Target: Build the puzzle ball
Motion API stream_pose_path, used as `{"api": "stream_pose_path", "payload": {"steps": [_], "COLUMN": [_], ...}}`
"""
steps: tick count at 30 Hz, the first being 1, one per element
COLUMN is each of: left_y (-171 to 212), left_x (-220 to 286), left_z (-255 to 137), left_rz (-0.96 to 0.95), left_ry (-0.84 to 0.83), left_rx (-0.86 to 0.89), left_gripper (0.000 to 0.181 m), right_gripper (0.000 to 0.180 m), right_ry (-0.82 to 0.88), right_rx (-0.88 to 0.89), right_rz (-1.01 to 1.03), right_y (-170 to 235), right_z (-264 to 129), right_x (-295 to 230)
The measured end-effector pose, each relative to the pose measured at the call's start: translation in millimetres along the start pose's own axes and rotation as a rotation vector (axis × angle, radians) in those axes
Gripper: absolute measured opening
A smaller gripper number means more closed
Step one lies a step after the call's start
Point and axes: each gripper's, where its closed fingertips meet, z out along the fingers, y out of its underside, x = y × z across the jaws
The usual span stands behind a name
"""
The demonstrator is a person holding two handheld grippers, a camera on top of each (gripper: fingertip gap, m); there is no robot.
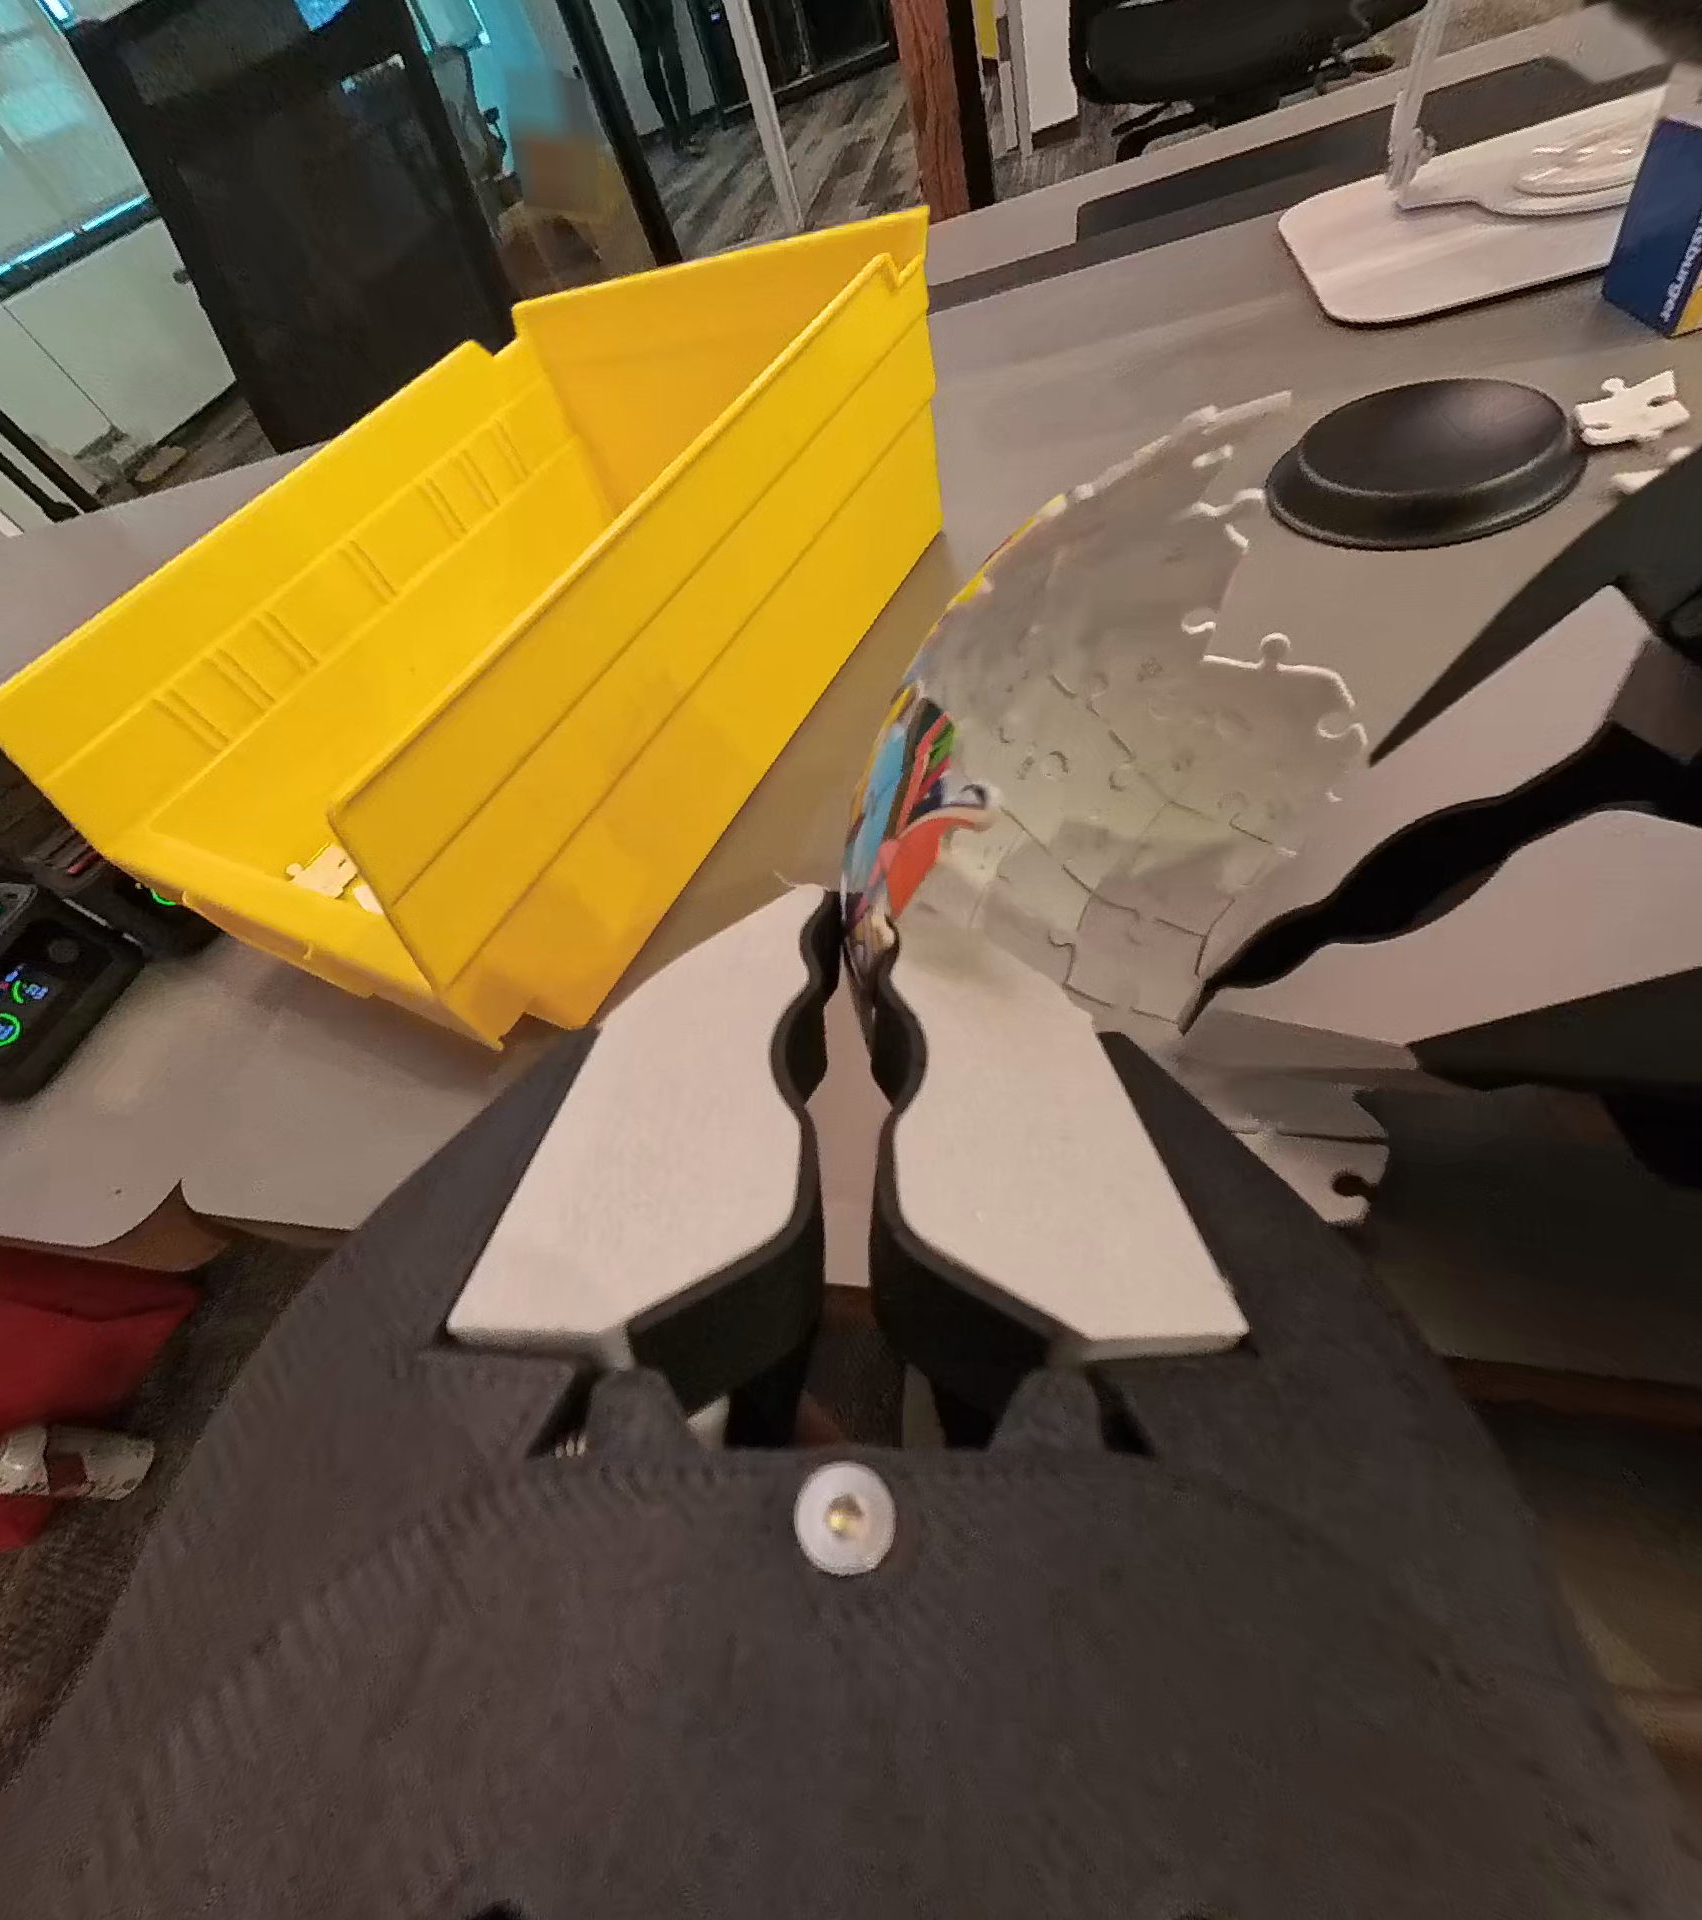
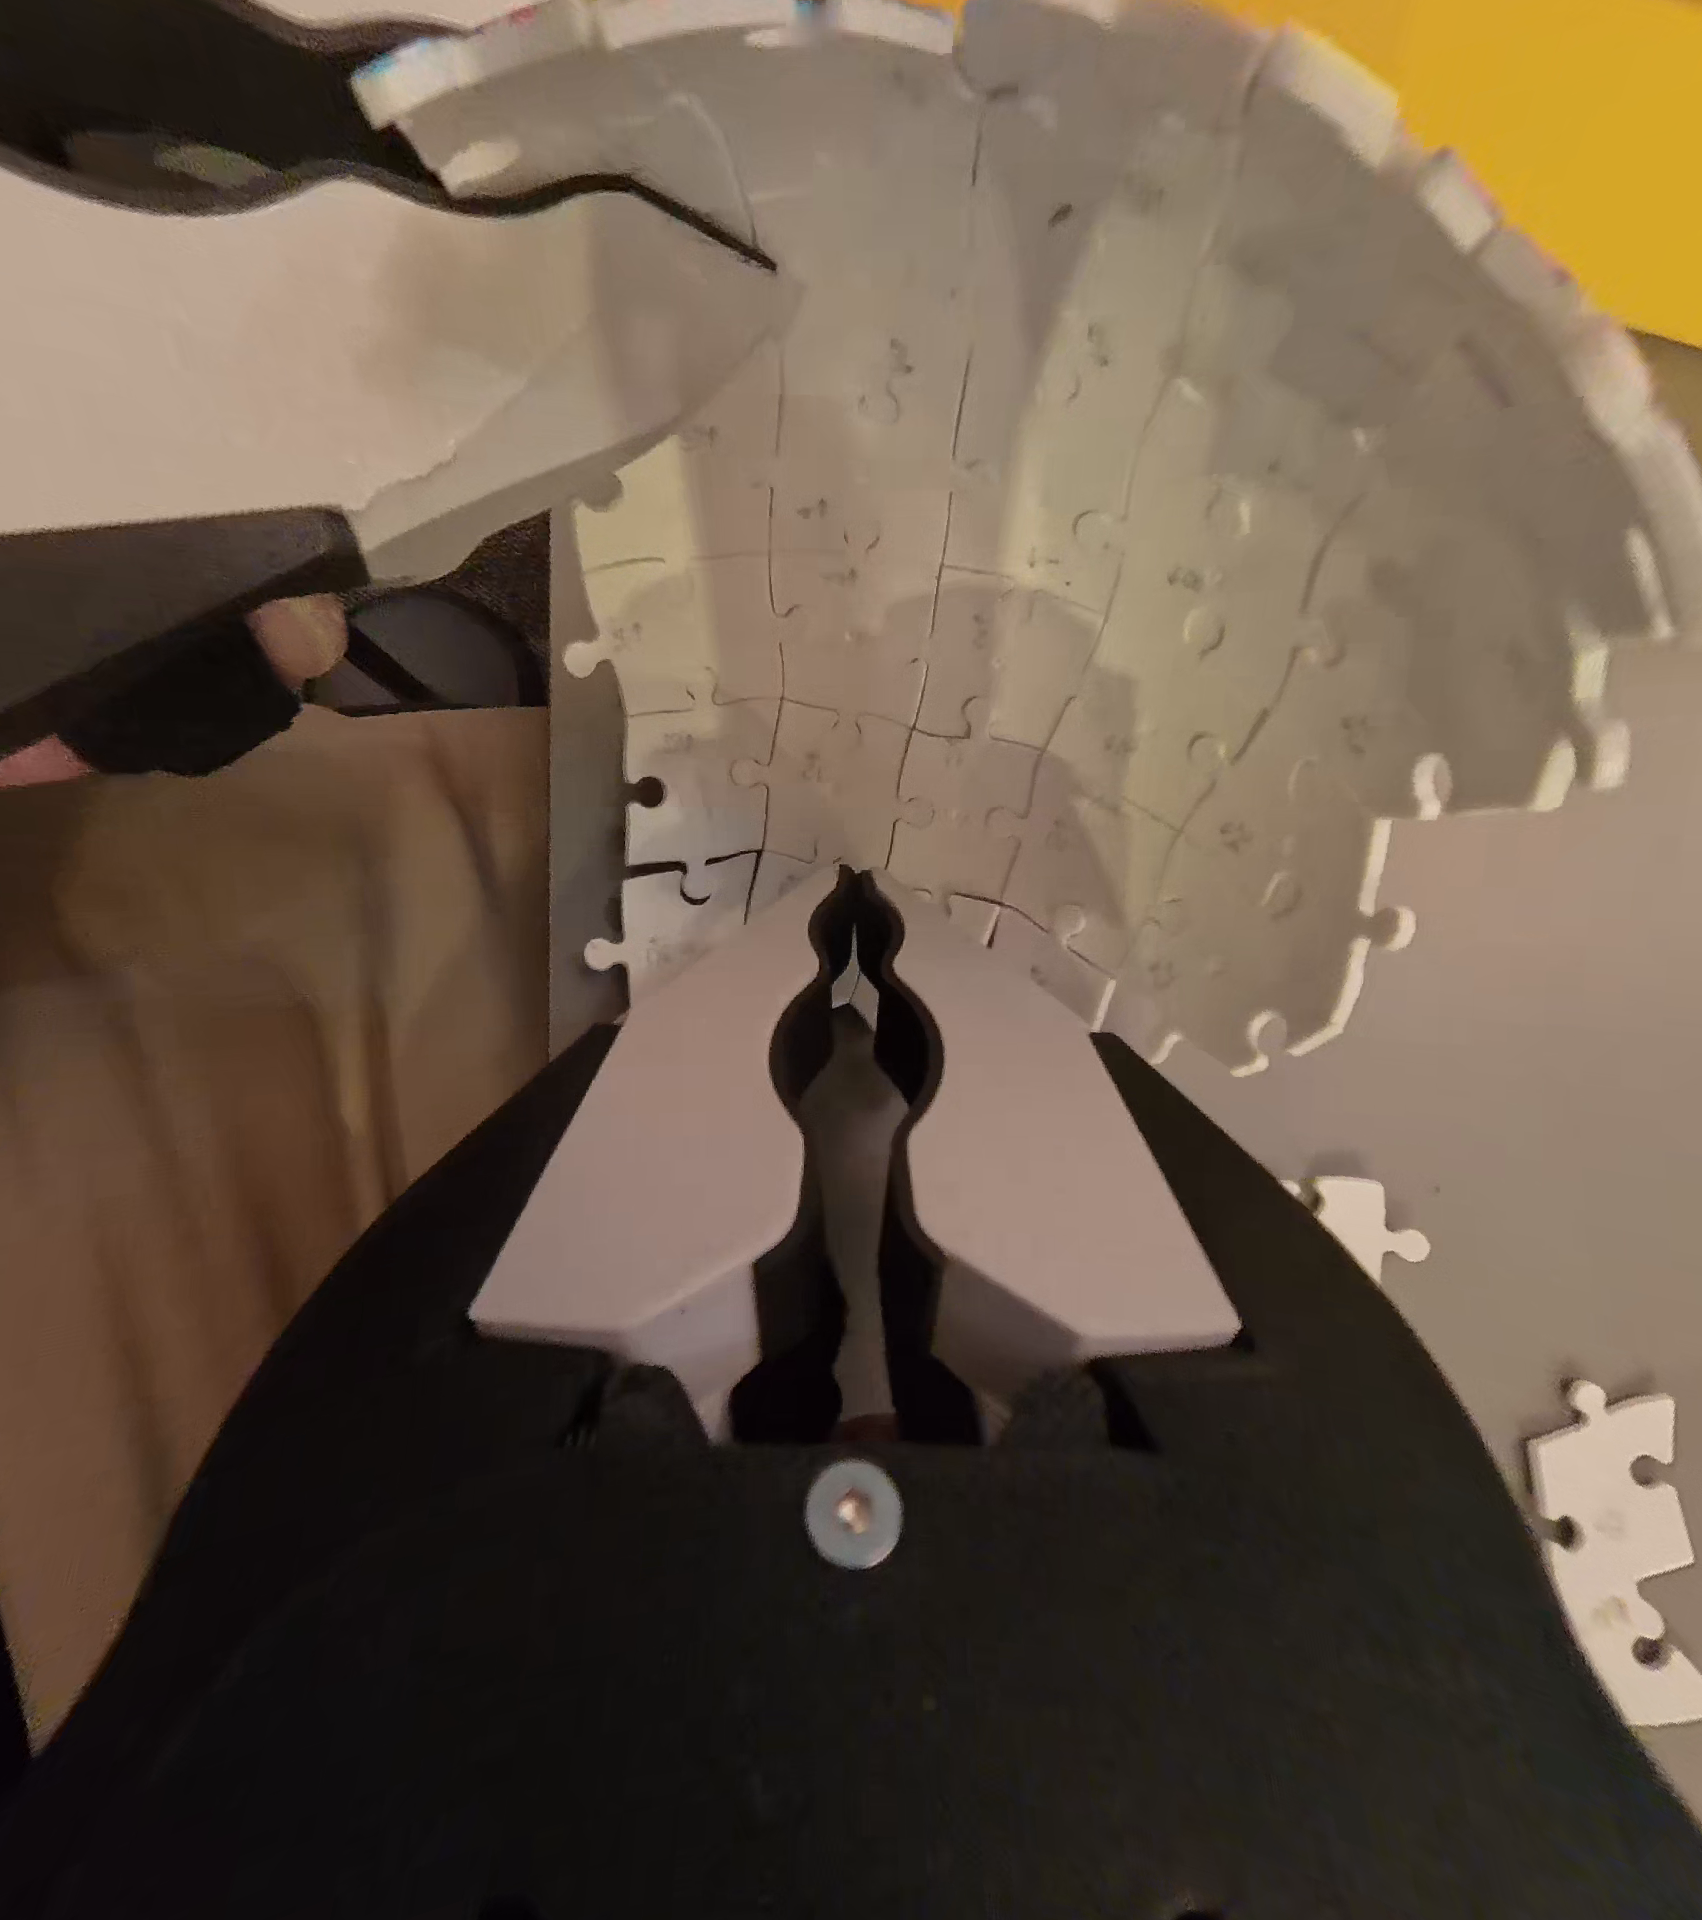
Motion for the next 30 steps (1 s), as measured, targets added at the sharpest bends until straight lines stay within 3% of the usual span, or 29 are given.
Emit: {"api": "stream_pose_path", "payload": {"steps": [14,30], "left_y": [-0.7,-7.2], "left_x": [-5.0,-0.6], "left_z": [2.1,1.1], "left_rz": [0.002,0.055], "left_ry": [-0.018,-0.014], "left_rx": [0.000,0.017], "left_gripper": [0.002,0.003], "right_gripper": [0.000,0.000], "right_ry": [0.021,0.065], "right_rx": [0.051,0.071], "right_rz": [0.044,0.033], "right_y": [6.2,2.7], "right_z": [-13.7,-3.9], "right_x": [7.1,14.0]}}
